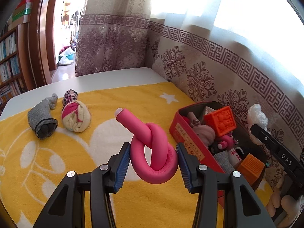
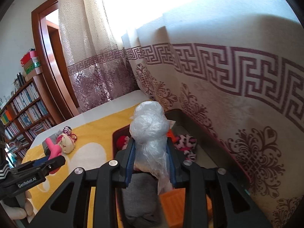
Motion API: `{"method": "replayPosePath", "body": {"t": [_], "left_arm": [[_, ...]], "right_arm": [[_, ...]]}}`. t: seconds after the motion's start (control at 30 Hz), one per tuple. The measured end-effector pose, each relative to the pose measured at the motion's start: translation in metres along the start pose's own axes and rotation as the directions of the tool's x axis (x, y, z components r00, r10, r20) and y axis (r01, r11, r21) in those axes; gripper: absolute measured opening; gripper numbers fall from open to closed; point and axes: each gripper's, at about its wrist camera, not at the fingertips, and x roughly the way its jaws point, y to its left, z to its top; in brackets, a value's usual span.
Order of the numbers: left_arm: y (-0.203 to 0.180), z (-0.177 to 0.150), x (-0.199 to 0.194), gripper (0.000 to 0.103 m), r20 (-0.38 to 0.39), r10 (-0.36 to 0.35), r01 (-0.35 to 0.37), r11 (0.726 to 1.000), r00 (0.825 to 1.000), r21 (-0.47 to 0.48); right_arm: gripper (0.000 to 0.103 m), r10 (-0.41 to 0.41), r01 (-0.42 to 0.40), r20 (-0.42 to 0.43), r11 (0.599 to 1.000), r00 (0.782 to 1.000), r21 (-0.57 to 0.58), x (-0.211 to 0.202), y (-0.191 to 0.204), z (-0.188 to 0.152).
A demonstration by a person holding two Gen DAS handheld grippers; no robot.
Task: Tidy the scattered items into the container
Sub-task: 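Carry the plastic bundle and pink foam knot into the red tin box and release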
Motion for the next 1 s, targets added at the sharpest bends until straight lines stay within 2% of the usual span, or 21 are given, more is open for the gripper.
{"method": "replayPosePath", "body": {"t": [0.1,0.17,0.23,0.43,0.57,0.67,0.7,0.73,0.77,0.87,1.0], "left_arm": [[-0.019,0.001,0.003,0.05,-0.006,-0.015,0.015,0.999,1.0,0.029],[-0.029,0.0,0.006,0.05,-0.014,-0.025,0.026,0.999,1.0,0.041],[-0.039,0.0,0.007,0.05,-0.021,-0.031,0.032,0.998,0.999,0.056],[-0.068,0.002,0.015,0.05,-0.031,-0.044,0.047,0.994,0.999,0.103],[-0.09,0.002,0.021,0.05,-0.055,-0.109,0.114,0.987,0.993,0.116],[-0.108,0.0,0.028,0.051,-0.089,-0.182,0.192,0.975,0.979,0.116],[-0.113,-0.001,0.03,0.053,-0.104,-0.205,0.217,0.969,0.973,0.115],[-0.119,-0.003,0.032,0.061,-0.114,-0.22,0.233,0.965,0.969,0.119],[-0.123,-0.005,0.033,0.067,-0.117,-0.223,0.238,0.963,0.968,0.126],[-0.126,-0.009,0.034,0.067,-0.121,-0.226,0.242,0.96,0.967,0.138],[-0.11,-0.006,0.03,0.067,-0.1,-0.205,0.215,0.971,0.974,0.104]], "right_arm": [[0.037,0.0,0.001,-0.036,1.0,0.999,0.019,0.004,-0.02,-0.003],[0.043,0.006,-0.004,-0.043,0.999,0.999,0.053,0.005,-0.031,-0.006],[0.047,0.01,-0.008,-0.032,0.997,0.999,0.074,0.003,-0.038,-0.009],[0.047,0.0,-0.004,0.041,0.996,0.999,0.087,-0.015,-0.043,-0.009],[0.047,0.017,-0.028,0.095,0.993,0.995,0.116,-0.031,-0.048,-0.005],[0.047,0.023,-0.042,0.135,0.99,0.991,0.138,-0.042,-0.052,0.0],[0.047,0.023,-0.044,0.147,0.989,0.989,0.144,-0.045,-0.054,0.001],[0.047,0.021,-0.044,0.155,0.988,0.988,0.151,-0.048,-0.055,0.002],[0.047,0.019,-0.044,0.161,0.987,0.987,0.155,-0.049,-0.056,0.003],[0.047,0.016,-0.043,0.163,0.986,0.986,0.163,-0.051,-0.059,0.003],[0.047,0.021,-0.045,0.155,0.987,0.988,0.157,-0.049,-0.055,0.001]]}}
